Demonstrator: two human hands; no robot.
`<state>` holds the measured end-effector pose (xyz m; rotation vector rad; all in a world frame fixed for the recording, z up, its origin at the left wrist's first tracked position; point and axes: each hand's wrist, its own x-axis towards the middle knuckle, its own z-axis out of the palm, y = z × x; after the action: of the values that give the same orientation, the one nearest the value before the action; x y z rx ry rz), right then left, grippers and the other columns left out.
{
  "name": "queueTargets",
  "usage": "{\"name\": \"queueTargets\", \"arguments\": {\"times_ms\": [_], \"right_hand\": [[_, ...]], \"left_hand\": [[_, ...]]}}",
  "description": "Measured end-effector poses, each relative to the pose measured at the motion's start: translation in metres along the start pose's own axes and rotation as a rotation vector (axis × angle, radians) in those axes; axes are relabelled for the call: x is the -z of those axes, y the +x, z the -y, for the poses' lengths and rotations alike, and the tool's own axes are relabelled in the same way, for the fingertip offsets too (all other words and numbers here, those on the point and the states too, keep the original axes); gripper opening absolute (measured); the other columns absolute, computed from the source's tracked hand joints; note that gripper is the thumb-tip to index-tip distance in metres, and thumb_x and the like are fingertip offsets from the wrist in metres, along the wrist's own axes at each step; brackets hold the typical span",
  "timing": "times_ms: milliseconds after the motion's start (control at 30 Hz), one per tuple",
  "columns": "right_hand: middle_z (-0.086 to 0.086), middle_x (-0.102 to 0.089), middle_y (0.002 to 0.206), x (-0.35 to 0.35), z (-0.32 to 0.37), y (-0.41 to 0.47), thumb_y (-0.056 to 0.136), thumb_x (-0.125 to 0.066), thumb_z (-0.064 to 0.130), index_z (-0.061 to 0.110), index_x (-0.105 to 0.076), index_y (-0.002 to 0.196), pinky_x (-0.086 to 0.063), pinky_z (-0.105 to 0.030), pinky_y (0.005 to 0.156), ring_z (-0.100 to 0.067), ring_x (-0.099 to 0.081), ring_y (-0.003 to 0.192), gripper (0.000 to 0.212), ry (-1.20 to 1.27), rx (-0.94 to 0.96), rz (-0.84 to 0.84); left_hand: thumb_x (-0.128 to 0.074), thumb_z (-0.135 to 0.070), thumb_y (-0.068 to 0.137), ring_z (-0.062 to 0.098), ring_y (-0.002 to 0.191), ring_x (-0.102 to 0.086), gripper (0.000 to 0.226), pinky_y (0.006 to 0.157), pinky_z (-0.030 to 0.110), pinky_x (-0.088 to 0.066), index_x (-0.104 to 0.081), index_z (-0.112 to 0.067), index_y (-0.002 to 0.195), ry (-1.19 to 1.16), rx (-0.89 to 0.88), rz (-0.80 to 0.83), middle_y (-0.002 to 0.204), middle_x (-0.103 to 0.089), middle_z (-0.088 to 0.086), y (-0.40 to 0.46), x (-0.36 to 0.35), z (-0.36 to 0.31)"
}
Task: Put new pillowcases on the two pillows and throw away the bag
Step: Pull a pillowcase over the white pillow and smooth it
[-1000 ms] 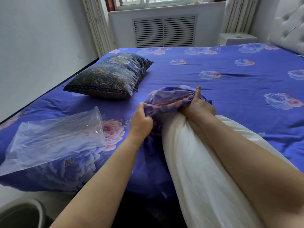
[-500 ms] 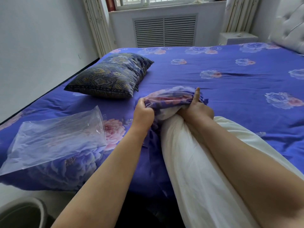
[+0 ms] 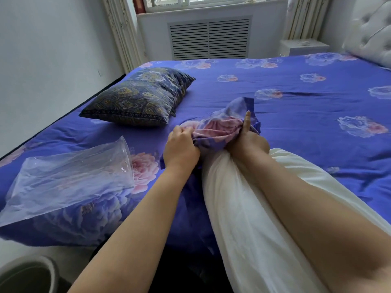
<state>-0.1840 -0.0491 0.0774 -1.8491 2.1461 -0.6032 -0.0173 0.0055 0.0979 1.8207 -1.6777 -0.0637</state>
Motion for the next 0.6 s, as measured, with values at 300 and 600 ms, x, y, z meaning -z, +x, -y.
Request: {"name": "queueTargets", "arguments": {"times_ms": [300, 600], "right_hand": [[-0.011, -0.044, 0.143, -0.004, -0.008, 0.003, 0.077, -0.064, 0.057, 0.03, 0.017, 0.147, -0.04, -0.042, 0.095, -0.031, -0.052, 0.121, 0.11, 0.129, 0.06, 0.051], [-0.01, -0.046, 0.137, 0.018, -0.016, 0.017, 0.094, -0.055, 0.031, 0.015, -0.003, 0.152, -0.034, -0.026, 0.092, -0.024, -0.044, 0.127, 0.08, 0.525, 0.04, 0.219]], "left_hand": [[-0.044, -0.05, 0.056, 0.028, 0.094, -0.06, 0.05, 0.089, 0.036, -0.046, -0.057, -0.02, 0.093, -0.454, 0.156, 0.163, 0.096, -0.066, 0.008, 0.011, -0.001, -0.023], [-0.05, -0.022, 0.083, 0.035, 0.107, -0.057, 0.033, 0.081, 0.036, -0.043, -0.055, -0.017, 0.115, 0.174, 0.012, 0.224, 0.113, -0.062, 0.015, 0.05, -0.013, -0.001]]}}
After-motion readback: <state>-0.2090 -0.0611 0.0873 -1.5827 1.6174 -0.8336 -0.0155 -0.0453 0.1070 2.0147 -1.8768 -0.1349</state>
